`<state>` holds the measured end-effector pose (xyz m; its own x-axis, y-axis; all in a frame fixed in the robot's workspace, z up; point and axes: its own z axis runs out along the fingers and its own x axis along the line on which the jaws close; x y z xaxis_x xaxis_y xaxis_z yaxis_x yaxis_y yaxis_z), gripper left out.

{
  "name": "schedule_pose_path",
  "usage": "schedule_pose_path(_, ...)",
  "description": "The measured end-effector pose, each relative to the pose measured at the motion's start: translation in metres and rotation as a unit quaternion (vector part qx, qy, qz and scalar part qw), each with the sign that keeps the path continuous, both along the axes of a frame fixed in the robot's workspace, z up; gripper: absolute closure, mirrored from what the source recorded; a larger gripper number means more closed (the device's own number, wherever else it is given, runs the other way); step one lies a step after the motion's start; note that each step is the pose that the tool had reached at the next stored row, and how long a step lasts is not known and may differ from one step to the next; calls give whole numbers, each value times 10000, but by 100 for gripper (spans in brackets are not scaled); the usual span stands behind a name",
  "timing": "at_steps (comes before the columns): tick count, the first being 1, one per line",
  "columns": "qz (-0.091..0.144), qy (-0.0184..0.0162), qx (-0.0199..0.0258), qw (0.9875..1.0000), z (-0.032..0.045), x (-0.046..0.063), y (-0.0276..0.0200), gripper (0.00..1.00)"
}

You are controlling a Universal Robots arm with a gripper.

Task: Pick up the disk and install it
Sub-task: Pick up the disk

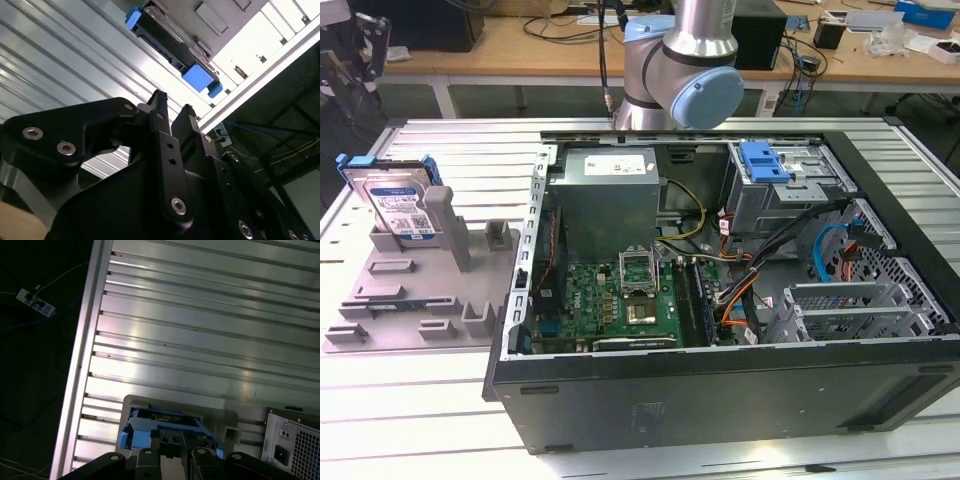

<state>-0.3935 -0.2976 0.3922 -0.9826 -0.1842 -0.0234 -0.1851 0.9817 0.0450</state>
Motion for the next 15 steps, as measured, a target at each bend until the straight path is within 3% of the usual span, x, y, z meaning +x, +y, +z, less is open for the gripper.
schedule_pose_path(5,316,0,0,9995,0,-14,0,52)
schedule_pose_path(10,569,1,0,9984,0,-17,1,52)
schedule_pose_path(12,783,0,0,9969,-1,-17,1,52)
schedule_pose_path(15,1214,0,0,9926,-1,-16,0,52)
